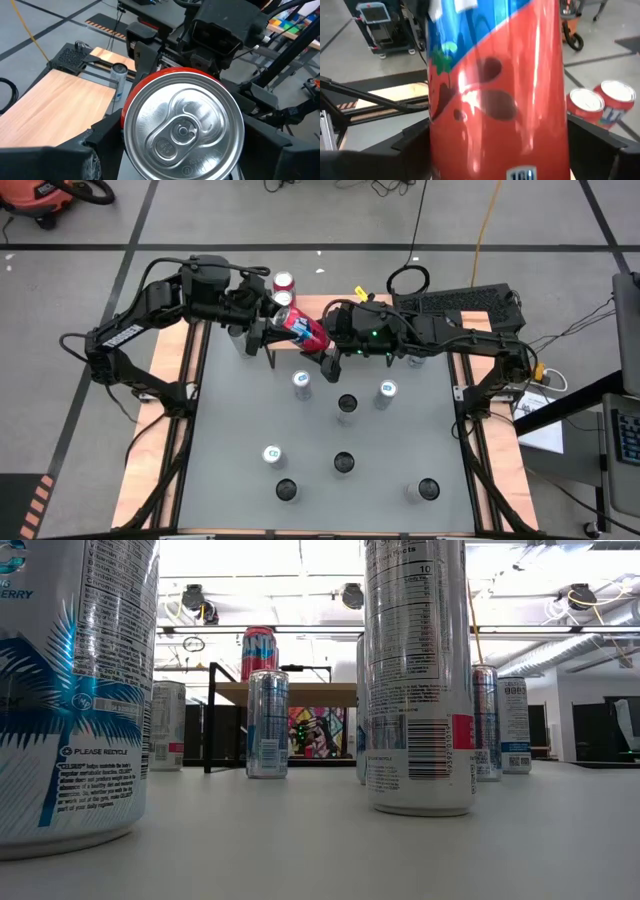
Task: Place canned beverage on shelf
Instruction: Put the red soda can on the shelf aligned with the other red soda cans
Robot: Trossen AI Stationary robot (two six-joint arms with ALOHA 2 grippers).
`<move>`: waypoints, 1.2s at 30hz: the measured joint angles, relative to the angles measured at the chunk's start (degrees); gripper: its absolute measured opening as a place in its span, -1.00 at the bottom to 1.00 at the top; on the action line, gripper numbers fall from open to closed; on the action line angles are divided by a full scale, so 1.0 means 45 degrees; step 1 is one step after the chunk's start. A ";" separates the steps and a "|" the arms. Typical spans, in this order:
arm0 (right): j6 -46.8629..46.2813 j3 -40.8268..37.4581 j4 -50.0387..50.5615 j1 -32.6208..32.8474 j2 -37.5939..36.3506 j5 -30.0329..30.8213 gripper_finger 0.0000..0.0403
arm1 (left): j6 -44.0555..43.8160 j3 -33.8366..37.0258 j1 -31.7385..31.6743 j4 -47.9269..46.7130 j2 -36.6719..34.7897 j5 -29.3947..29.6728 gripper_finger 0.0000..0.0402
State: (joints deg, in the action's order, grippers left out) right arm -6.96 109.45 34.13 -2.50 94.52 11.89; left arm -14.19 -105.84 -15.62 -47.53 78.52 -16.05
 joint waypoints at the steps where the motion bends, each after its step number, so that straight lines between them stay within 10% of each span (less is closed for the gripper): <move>1: -0.0100 0.0000 0.0205 0.0000 0.0000 -0.0006 0.70 | -0.0002 0.0000 0.0000 -0.0056 -0.0005 -0.0005 0.45; 18: -0.0660 -0.0024 0.6616 -0.0010 -0.0804 -0.0352 0.70 | 0.1921 -0.1185 -0.0005 -0.1840 -0.0165 0.1368 0.45; 36: -0.0620 -0.0024 0.8116 -0.0656 -0.3607 -0.0249 0.70 | 0.5561 -0.1209 -0.1568 -0.4808 0.1670 0.2523 0.45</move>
State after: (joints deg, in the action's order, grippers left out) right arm -9.75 109.34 70.65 -5.45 78.29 10.77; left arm 10.84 -111.28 -22.67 -69.17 86.04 -4.70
